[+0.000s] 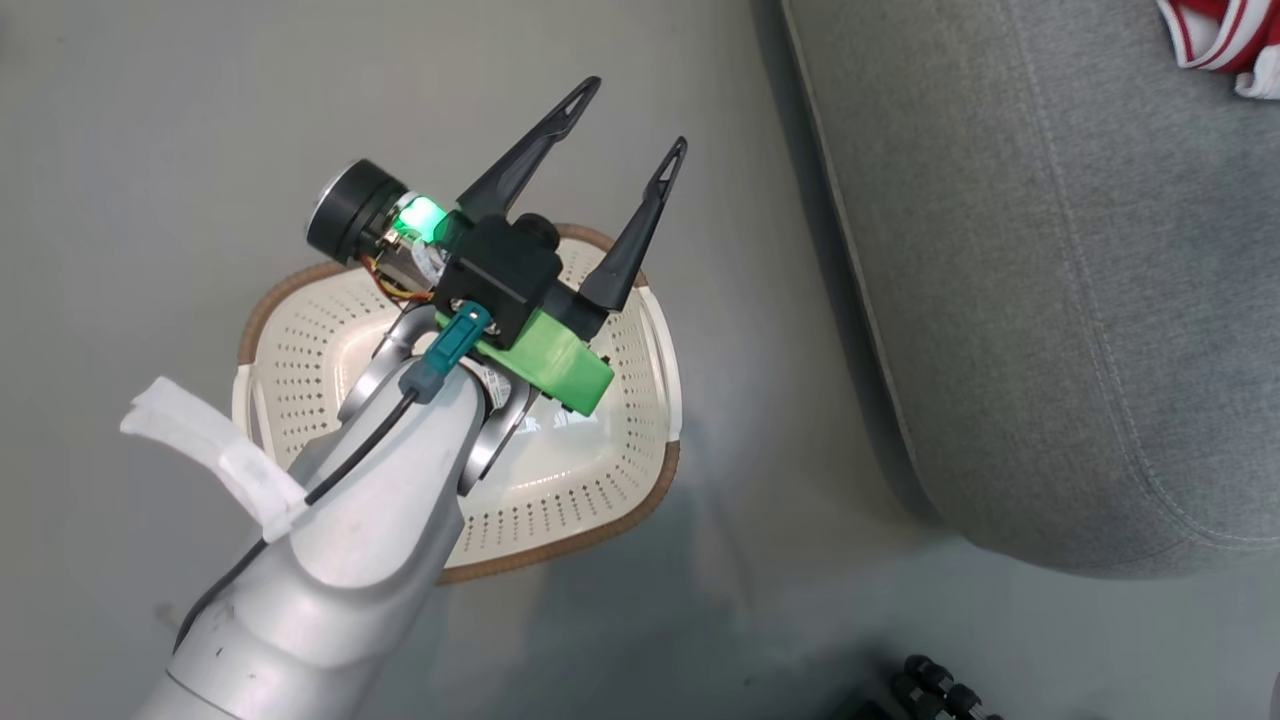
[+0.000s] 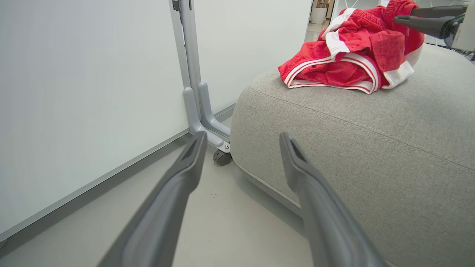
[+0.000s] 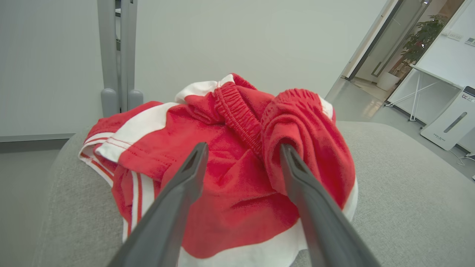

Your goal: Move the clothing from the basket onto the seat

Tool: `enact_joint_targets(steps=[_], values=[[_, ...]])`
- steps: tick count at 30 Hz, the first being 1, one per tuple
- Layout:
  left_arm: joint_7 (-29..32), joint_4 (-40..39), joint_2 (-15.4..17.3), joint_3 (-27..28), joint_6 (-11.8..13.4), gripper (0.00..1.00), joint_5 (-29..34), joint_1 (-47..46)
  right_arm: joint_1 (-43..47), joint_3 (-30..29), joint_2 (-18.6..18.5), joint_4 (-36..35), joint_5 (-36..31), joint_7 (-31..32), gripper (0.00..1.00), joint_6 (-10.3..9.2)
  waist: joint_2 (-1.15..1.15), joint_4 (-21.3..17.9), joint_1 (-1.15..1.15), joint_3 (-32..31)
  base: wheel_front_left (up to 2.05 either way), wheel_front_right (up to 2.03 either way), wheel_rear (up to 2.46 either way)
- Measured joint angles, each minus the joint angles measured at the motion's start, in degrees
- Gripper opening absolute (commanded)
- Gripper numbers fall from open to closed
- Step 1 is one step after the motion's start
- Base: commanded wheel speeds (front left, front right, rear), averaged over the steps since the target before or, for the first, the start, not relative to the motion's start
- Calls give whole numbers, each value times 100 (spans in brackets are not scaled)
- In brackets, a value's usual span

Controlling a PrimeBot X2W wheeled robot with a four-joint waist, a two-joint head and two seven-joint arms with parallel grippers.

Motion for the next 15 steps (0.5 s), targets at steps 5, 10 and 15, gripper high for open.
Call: enact_joint_targets(steps=[5,10,15], values=[[1,-51,11,227,33,100,-37,289,685,88,120,-349,51,0,100,0,0,-10,0,-359,0,0,0],[0,-92,43,515,78,100,-81,588,1178,414,252,-740,177,0,100,0,0,27,0,-729,0,0,0],[1,-138,30,844,126,100,-115,933,1572,822,421,-1095,321,0,100,0,0,132,0,-1094,0,0,0]])
